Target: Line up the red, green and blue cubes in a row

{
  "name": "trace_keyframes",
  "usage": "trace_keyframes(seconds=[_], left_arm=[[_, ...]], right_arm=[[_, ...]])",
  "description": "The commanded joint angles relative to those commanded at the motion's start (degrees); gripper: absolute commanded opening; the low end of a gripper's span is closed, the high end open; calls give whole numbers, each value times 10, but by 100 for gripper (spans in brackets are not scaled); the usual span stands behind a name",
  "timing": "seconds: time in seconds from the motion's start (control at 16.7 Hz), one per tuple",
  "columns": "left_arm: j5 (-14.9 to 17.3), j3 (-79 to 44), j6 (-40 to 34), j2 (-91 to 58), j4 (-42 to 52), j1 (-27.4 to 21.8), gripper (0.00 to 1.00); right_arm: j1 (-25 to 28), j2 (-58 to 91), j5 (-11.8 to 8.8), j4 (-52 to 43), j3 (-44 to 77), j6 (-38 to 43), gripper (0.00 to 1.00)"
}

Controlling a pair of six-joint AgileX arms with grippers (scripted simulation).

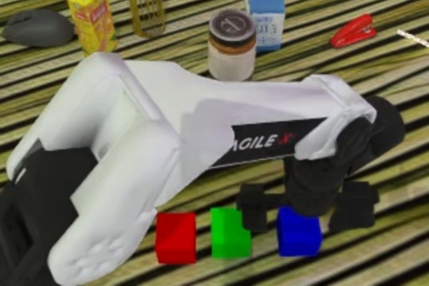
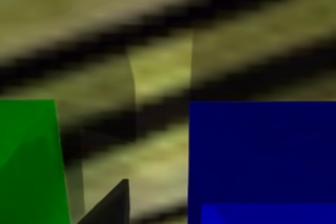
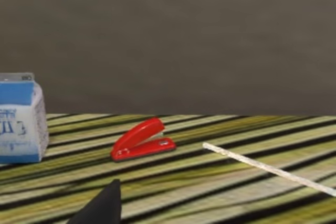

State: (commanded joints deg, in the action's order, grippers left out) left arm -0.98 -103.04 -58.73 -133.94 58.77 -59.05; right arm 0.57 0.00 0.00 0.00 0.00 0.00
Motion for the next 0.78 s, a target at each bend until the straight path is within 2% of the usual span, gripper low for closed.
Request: trace_keyframes(seconds=[0.3, 0.6, 0.78], left_arm=[[0, -10, -1, 2, 10, 2, 100], [0, -84, -3, 24, 114, 6, 100], [0, -105, -3, 33, 138, 10, 100]], right_arm=[[0, 0, 0, 0, 0, 0, 100], [0, 0, 0, 0, 0, 0, 100], [0, 0, 0, 0, 0, 0, 100]])
